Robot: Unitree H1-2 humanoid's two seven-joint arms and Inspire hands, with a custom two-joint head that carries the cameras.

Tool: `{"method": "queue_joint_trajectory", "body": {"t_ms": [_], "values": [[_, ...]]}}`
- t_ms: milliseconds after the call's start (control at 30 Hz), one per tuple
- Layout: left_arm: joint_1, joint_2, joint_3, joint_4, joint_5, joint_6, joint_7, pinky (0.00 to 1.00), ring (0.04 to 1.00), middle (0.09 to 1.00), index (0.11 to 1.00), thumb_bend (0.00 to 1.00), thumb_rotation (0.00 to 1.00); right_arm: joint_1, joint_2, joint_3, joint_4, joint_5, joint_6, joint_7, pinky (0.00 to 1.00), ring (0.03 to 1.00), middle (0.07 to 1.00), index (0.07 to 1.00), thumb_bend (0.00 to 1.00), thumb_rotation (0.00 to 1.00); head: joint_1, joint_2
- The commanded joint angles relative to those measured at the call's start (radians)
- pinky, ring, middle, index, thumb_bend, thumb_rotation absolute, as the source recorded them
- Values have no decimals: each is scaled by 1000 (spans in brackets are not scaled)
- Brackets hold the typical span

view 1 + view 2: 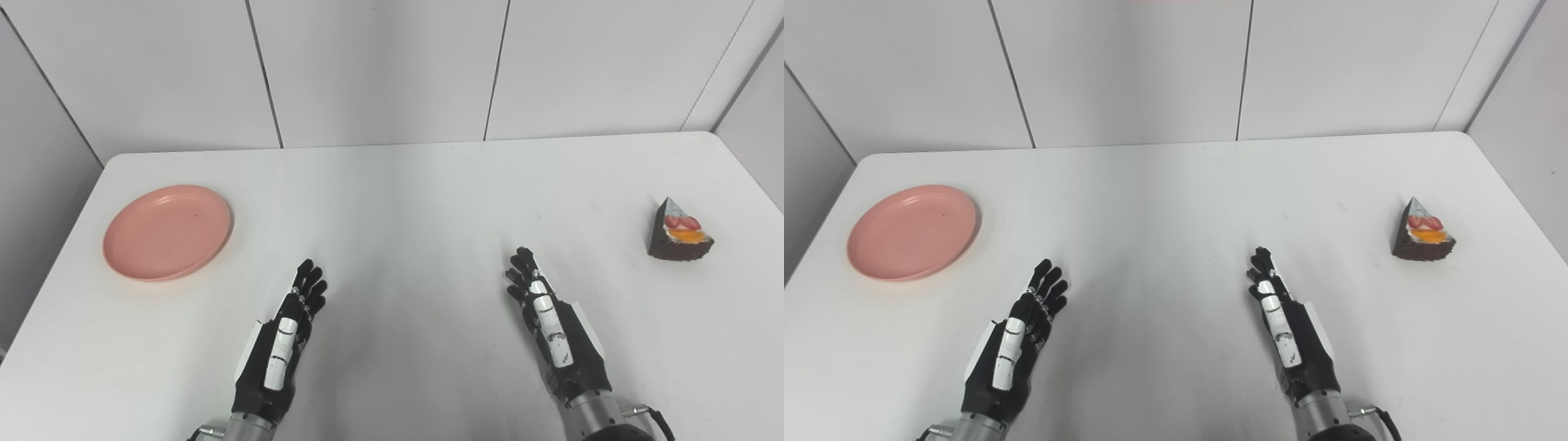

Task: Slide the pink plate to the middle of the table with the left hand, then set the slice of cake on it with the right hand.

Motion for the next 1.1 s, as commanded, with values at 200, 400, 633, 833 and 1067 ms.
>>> {"method": "queue_joint_trajectory", "body": {"t_ms": [200,400,633,833,1067], "values": [[25,-9,-19,32,15,12,-4,979,980,989,993,617,1000,4,-6,-3,-14,9,13,10,979,968,978,986,370,1000,3,2],[26,-10,-19,24,17,20,-2,982,981,991,995,612,1000,3,-6,-4,-12,10,11,12,978,967,979,987,369,1000,3,2],[27,-13,-17,26,16,16,-1,980,979,988,993,585,1000,4,-5,-5,-8,9,8,12,979,968,977,983,367,1000,7,2],[28,-15,-20,29,25,12,3,979,978,987,991,572,1000,5,-8,-7,-9,11,10,14,979,968,977,985,372,1000,36,-4],[22,-32,-37,60,54,-23,12,964,965,976,980,574,1000,9,-24,-22,2,27,-7,22,980,966,974,986,368,1000,172,-39]]}}
